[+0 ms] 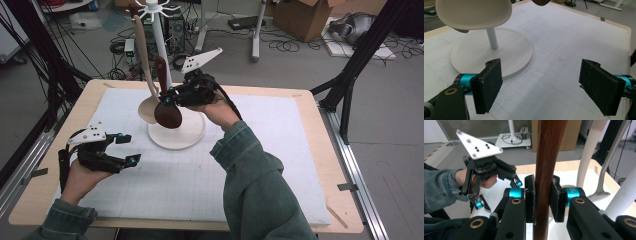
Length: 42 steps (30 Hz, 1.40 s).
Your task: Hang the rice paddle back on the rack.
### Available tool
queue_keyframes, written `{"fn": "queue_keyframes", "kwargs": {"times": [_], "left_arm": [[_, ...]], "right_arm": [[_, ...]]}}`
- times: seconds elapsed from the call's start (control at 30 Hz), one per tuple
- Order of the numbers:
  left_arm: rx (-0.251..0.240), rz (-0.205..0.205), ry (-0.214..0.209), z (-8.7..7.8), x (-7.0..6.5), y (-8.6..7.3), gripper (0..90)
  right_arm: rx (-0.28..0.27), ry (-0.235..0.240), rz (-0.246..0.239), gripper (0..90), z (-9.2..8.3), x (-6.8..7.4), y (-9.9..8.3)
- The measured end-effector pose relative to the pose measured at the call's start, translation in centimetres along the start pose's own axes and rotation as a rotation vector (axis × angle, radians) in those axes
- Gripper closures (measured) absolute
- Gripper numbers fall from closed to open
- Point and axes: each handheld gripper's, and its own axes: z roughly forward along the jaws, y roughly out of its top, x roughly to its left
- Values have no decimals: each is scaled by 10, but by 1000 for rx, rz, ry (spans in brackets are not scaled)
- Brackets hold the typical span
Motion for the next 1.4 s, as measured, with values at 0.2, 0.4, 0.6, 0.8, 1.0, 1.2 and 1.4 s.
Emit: {"fn": "queue_keyframes", "kwargs": {"times": [0.2,0.4,0.6,0.8,1.0,1.2,1.4], "left_arm": [[-8,-2,6,-1,1,0,182],[-11,-2,11,-3,2,1,182],[-16,-3,14,-4,3,1,179],[-18,-11,19,-5,4,0,171],[-21,-18,22,-6,5,0,143],[-19,-18,31,-7,6,-1,132],[-28,-22,31,-8,6,-1,116]], "right_arm": [[-5,8,-3,777,-1,-4,11],[-3,7,4,777,-2,-9,19],[-16,-3,-9,777,-3,-12,33],[-25,-1,-19,777,-4,-16,44],[-18,-3,-22,777,-5,-21,54],[-10,-9,-18,777,-6,-24,66],[-8,-14,-14,777,-5,-30,70]]}}
